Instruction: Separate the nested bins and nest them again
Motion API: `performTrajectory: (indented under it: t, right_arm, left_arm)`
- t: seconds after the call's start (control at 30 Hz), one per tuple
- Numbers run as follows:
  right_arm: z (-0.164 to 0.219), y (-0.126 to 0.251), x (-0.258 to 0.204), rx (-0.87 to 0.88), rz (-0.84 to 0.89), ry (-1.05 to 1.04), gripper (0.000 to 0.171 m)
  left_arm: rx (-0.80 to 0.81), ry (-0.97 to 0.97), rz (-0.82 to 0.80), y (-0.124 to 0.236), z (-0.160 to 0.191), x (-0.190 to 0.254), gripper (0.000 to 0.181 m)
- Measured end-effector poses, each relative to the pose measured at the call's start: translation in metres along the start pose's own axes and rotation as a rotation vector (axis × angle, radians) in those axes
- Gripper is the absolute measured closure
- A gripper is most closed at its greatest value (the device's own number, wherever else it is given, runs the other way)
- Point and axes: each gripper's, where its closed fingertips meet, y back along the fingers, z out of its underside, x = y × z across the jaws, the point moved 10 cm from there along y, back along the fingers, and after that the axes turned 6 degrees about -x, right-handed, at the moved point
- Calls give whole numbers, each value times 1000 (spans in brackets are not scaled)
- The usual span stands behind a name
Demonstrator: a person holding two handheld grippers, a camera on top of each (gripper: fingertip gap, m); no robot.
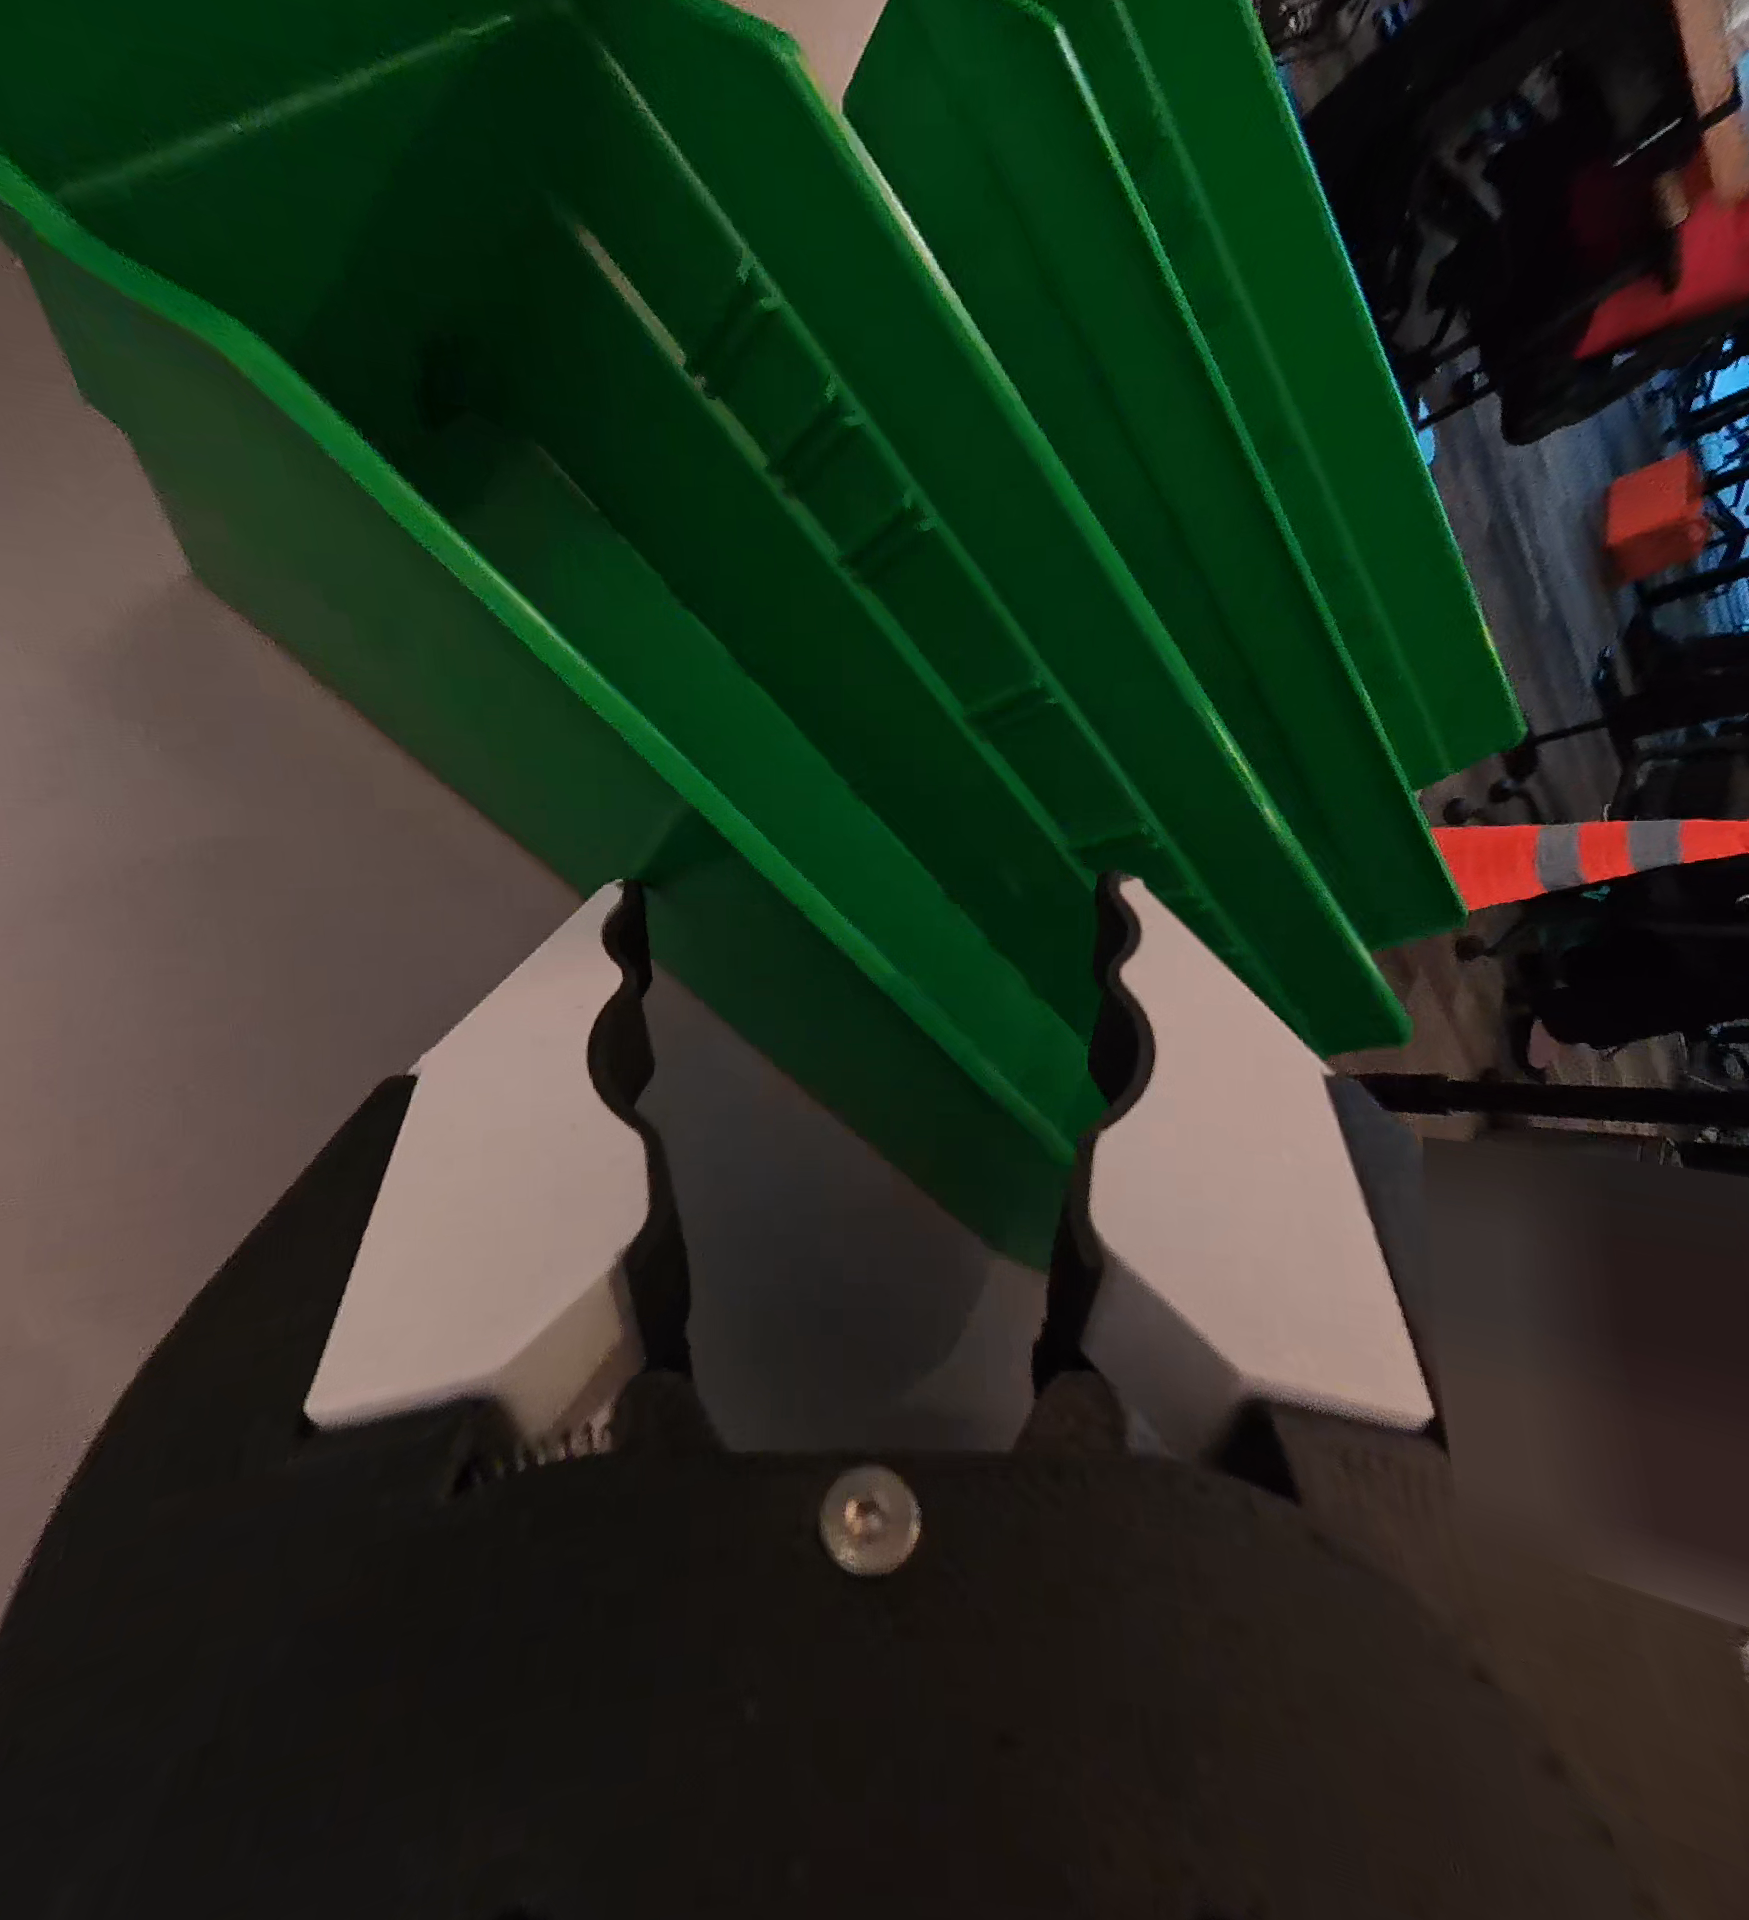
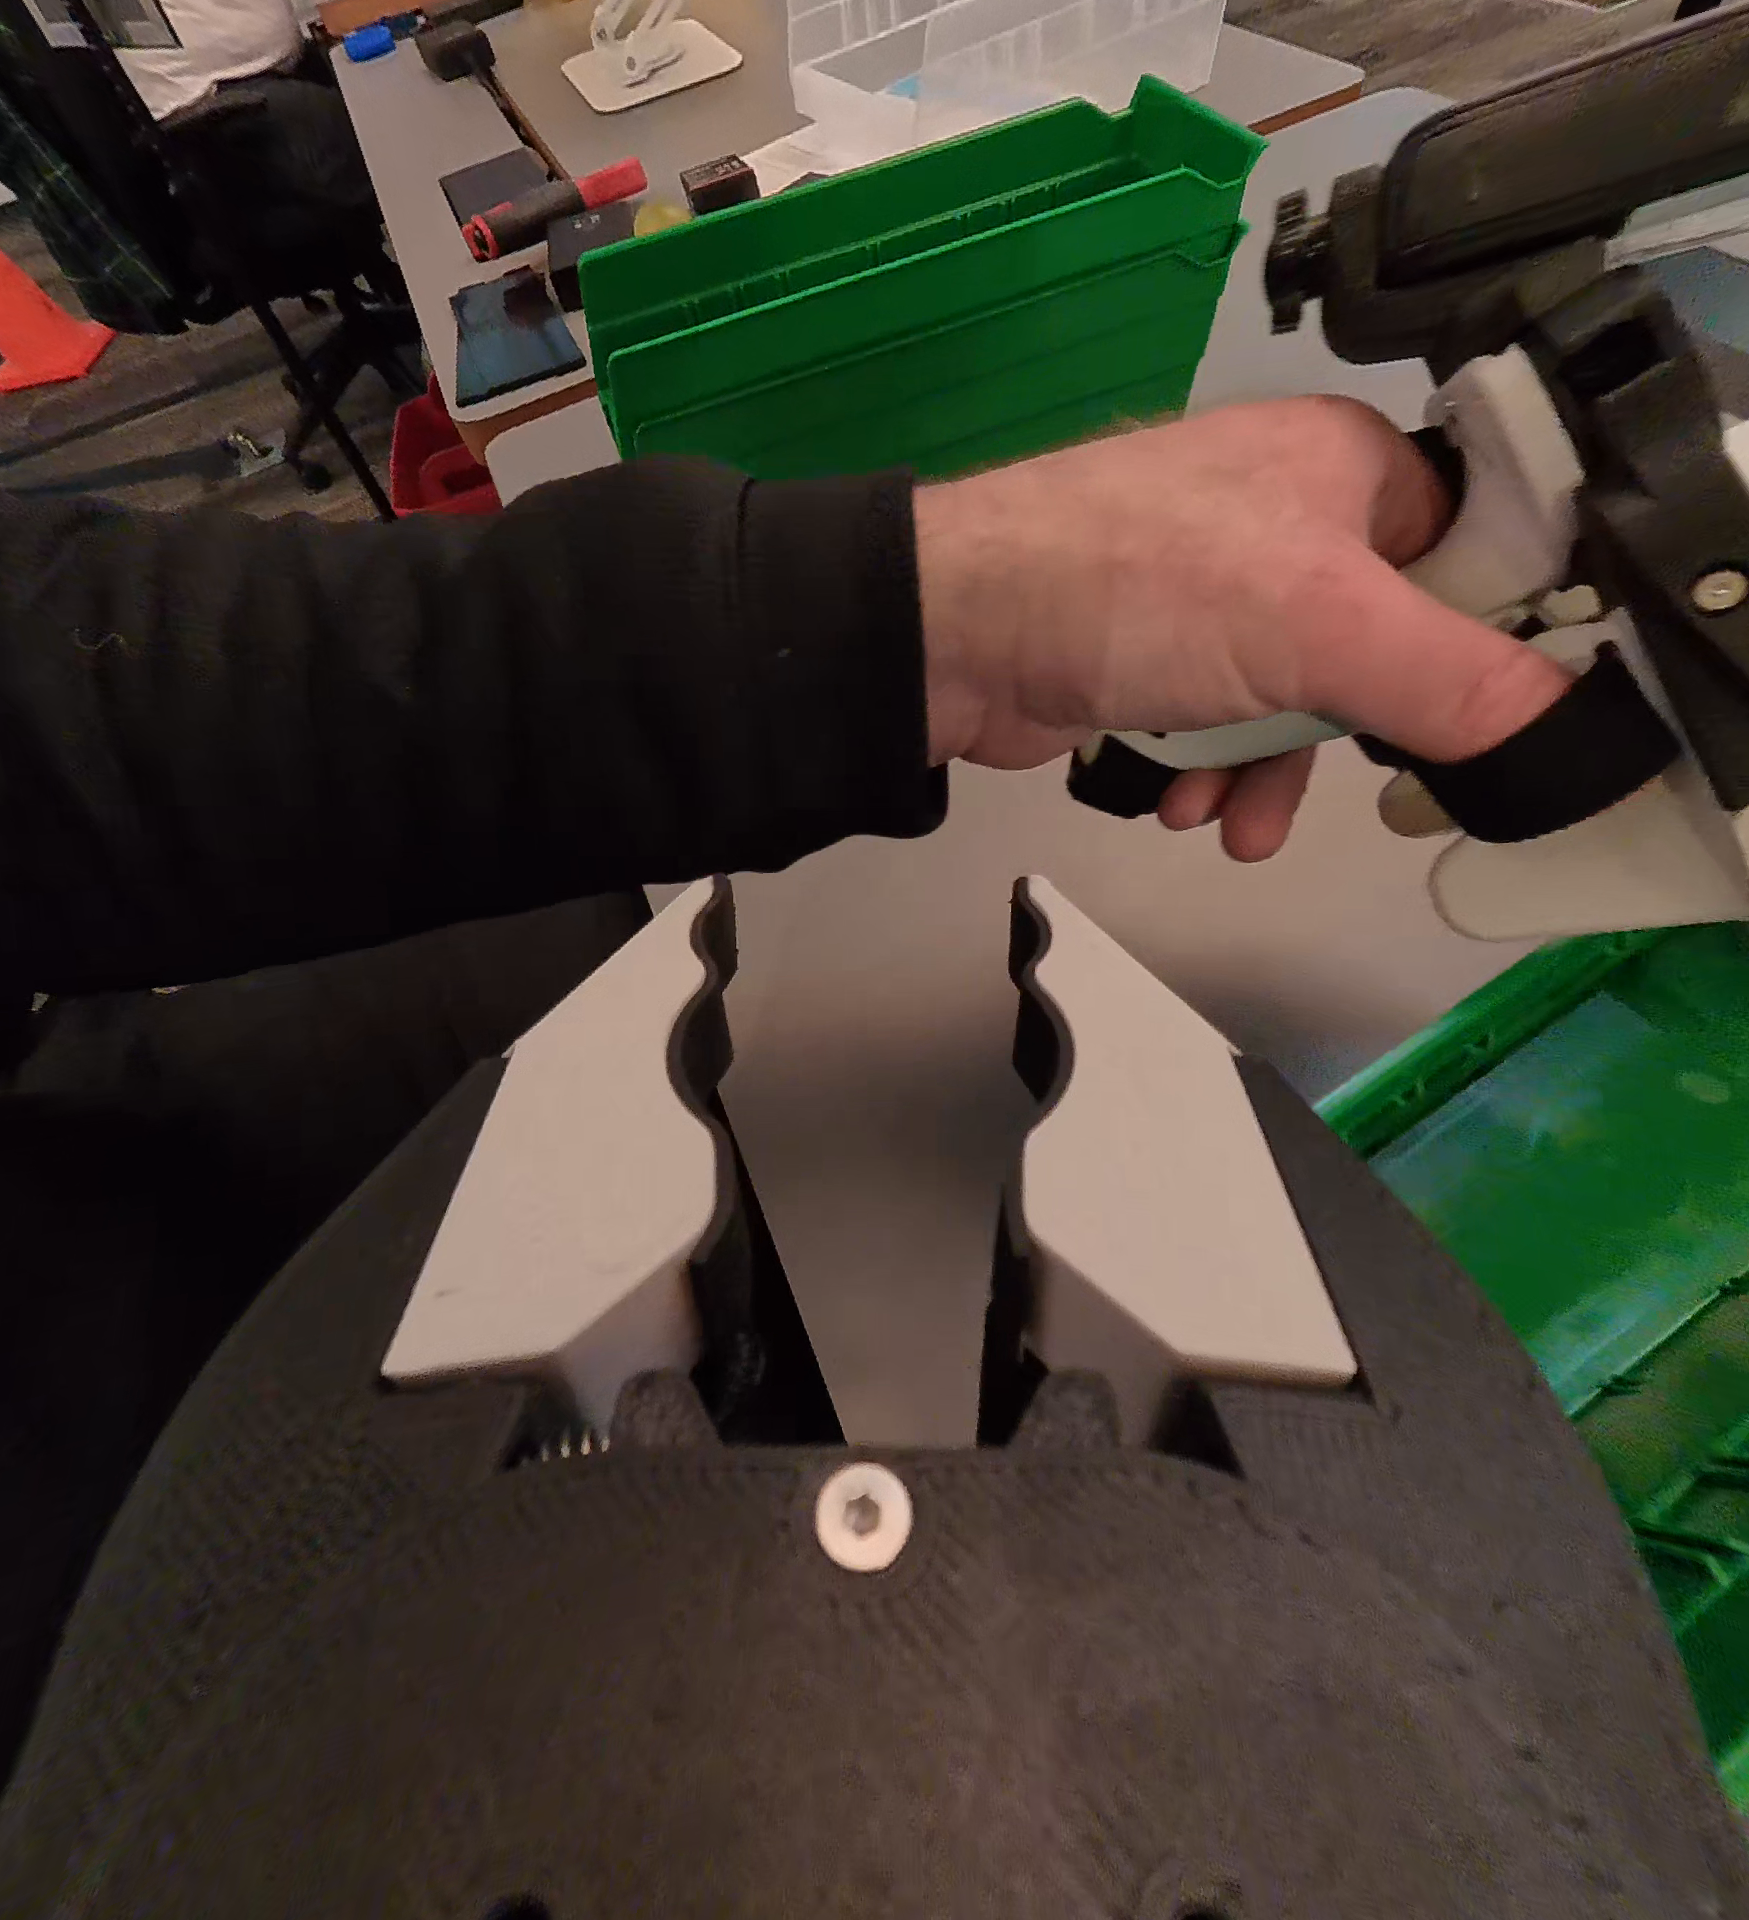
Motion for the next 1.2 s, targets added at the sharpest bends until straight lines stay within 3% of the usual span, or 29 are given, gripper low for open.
performTrajectory:
  t: [0.17,0.3,0.4,0.53,0.67,0.77,1.03,1.13,1.2]
  right_arm:
    - [1,0,2,-4,1,-5,119]
    - [1,3,4,6,4,-8,119]
    - [0,5,4,15,4,-7,119]
    - [0,4,2,15,-17,-11,119]
    - [1,-1,-2,3,-39,-6,119]
    - [0,-4,-6,-4,-50,2,119]
    - [3,-8,-5,-27,-47,-6,118]
    - [4,-10,-5,-37,-46,-7,119]
    - [5,-10,-4,-40,-48,-10,119]
  left_arm:
    - [-37,-32,-17,-9,-11,4,96]
    - [17,-46,-15,13,-8,11,88]
    - [78,-94,-92,61,5,21,84]
    - [93,-144,-457,155,35,11,70]
    - [93,-42,-706,256,74,-16,56]
    - [26,117,-808,299,107,-52,51]
    - [-120,291,-830,294,157,-111,46]
    - [-102,290,-838,294,160,-117,66]
    - [-84,287,-819,297,161,-118,70]
